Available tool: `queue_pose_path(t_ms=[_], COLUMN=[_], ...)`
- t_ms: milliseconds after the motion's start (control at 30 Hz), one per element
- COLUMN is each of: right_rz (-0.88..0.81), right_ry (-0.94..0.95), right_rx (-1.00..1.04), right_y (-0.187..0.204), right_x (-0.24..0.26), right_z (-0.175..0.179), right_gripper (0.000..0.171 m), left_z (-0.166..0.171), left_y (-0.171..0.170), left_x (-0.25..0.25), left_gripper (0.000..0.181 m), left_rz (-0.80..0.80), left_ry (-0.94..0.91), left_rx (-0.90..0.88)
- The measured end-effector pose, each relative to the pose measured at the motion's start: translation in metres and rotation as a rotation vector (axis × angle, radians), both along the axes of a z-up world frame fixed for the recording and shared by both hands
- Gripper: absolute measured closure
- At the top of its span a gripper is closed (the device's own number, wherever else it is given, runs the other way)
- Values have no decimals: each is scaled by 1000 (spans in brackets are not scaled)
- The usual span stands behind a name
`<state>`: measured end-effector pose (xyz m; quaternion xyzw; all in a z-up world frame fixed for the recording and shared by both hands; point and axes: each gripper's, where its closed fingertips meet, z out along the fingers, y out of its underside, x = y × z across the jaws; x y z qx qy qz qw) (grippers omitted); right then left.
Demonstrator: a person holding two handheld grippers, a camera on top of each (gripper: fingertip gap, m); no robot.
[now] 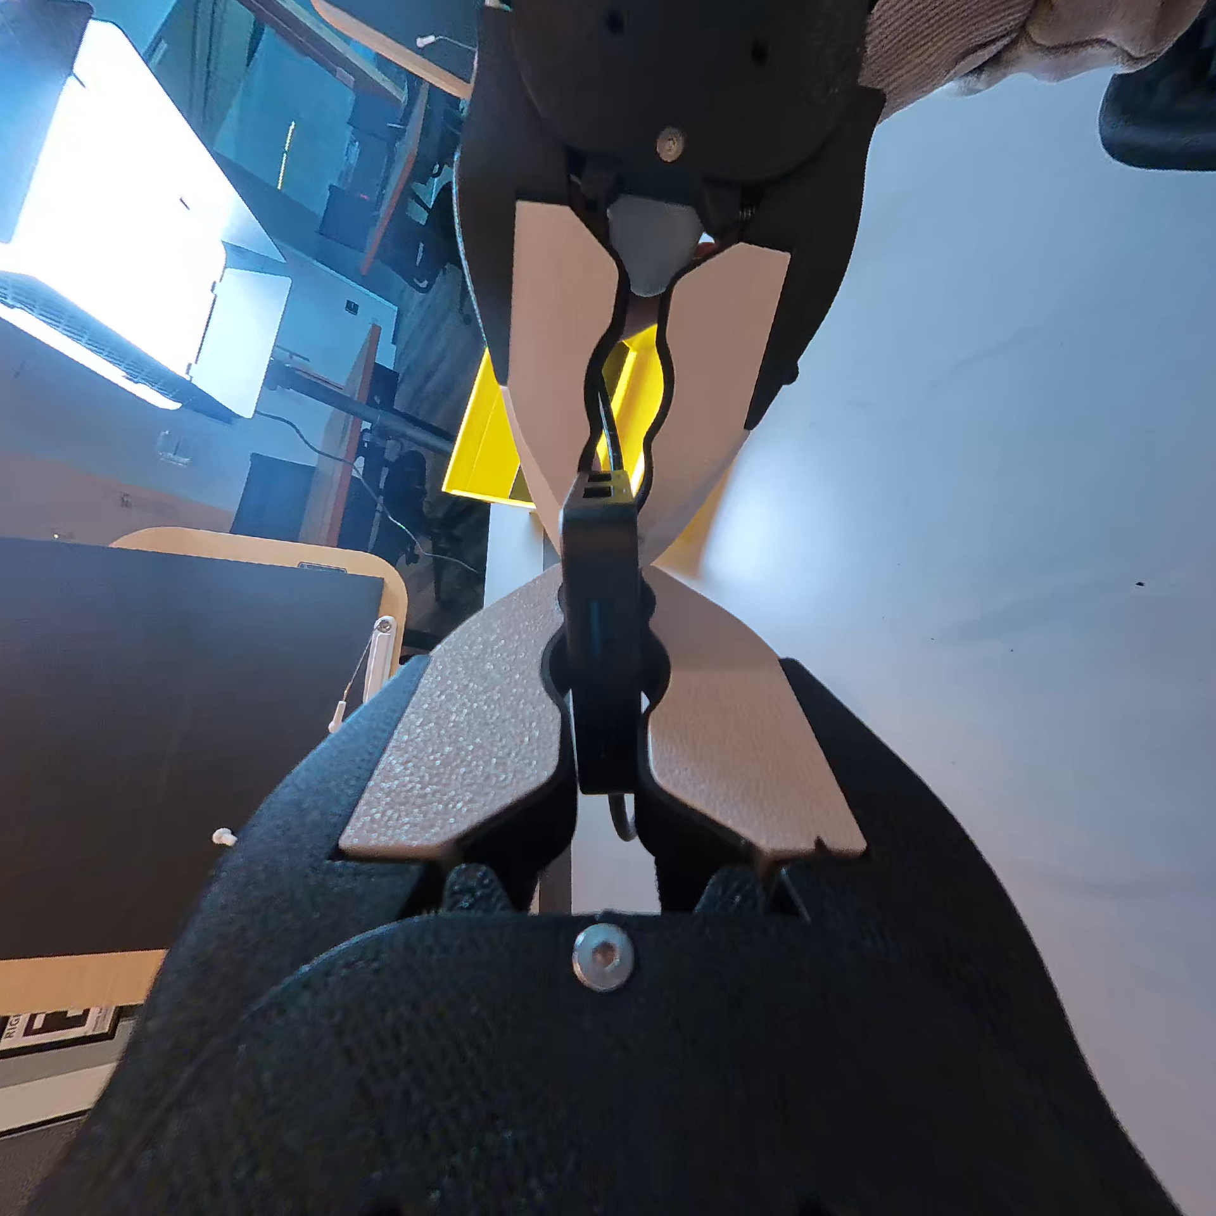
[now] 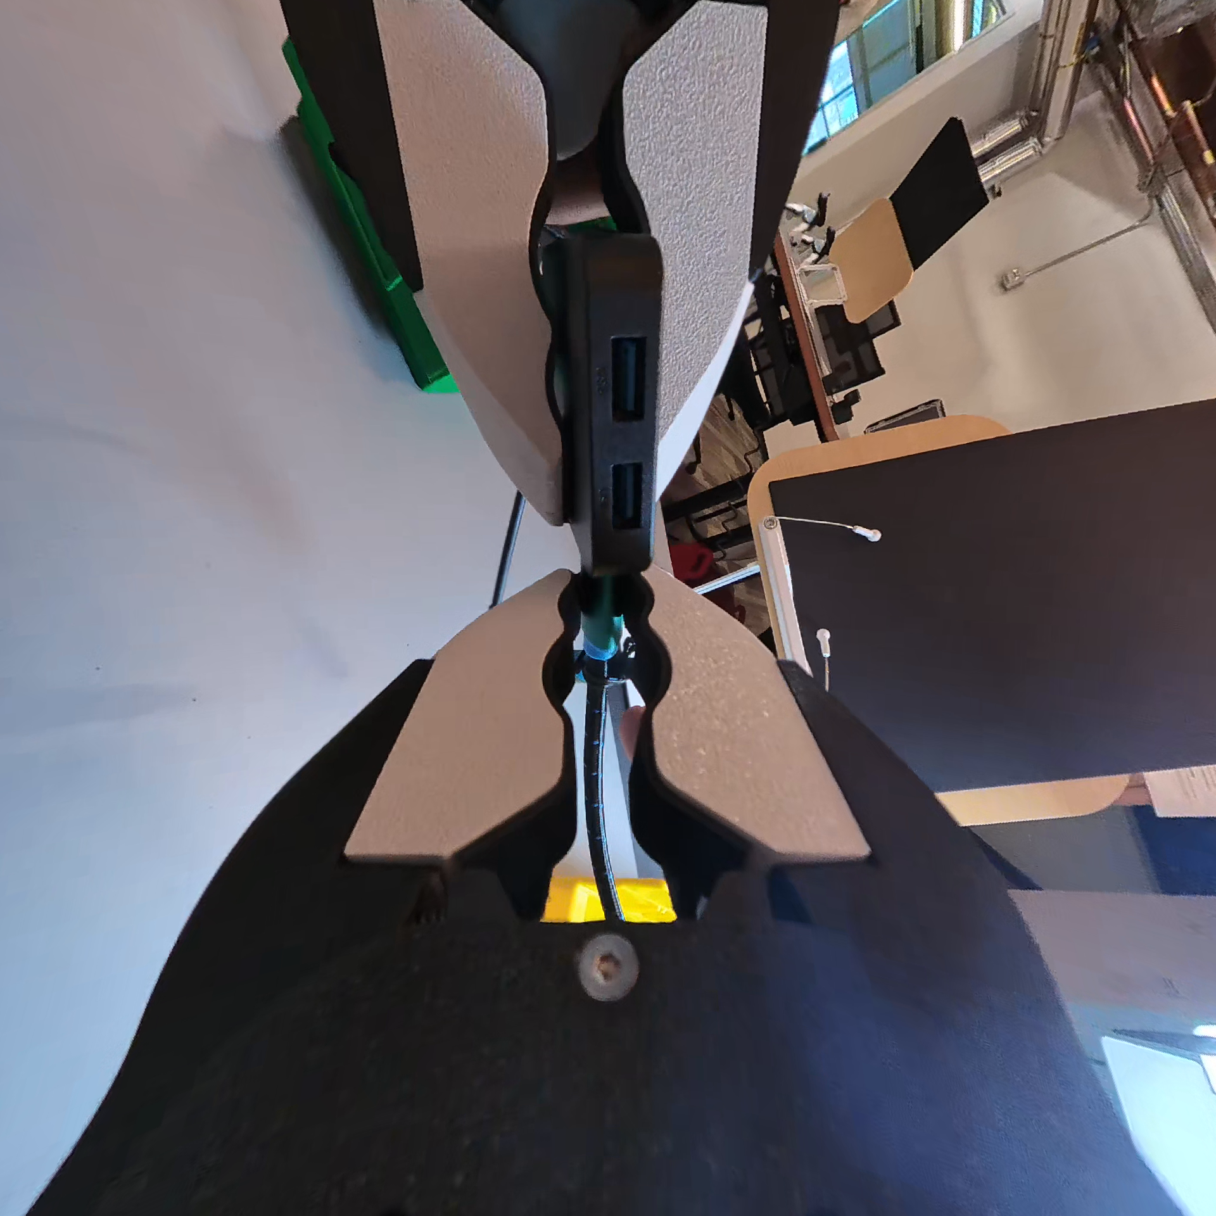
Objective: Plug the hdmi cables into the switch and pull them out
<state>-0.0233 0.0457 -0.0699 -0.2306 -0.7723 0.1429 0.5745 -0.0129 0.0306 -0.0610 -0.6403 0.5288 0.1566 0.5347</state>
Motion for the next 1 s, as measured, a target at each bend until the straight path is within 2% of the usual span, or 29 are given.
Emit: queue_pose_path(t_ms=[233, 400, 533, 600, 667, 733, 767, 833, 867, 933, 1000], right_rz=[85, 83, 123, 153, 142, -54, -27, 21, 25, -28, -155], right_ry=[11, -48, -91, -84, -108, -244, -221, -85, -1, 104, 138], right_rx=[-92, -93, -173, -223, -245, -115, -191, -435, -494, -537, -545], right_y=[-10, -10, -13, -17, -14, 31, 37, 45, 53, 74, 104], right_x=[1, 3, 4, 6, 9, 10, 8, 3, 4, 10, 20], right_z=[4, -3, -7, -2, -2, -42, -49, -29, -13, 10, 16], right_gripper=[159, 158, 159, 159, 159, 159, 159, 159, 159, 159, 159], left_z=[9, 7, 3, 11, 25, 80, 105, 129, 135, 148, 156], left_y=[-9, -12, -14, -17, -22, -50, -69, -90, -98, -110, -114], left_x=[4, 6, 8, 12, 16, 11, 0, -27, -38, -52, -58], left_gripper=[167, 167, 167, 167, 166, 167, 167, 167, 167, 167, 167], left_rz=[-40, -64, -73, -114, -189, -346, -389, -304, -258, -213, -210], left_ry=[-45, -70, -66, -137, -274, -554, -641, -599, -570, -575, -606], left_rx=[-12, -41, -67, -57, -34, 91, 146, 281, 325, 396, 431])
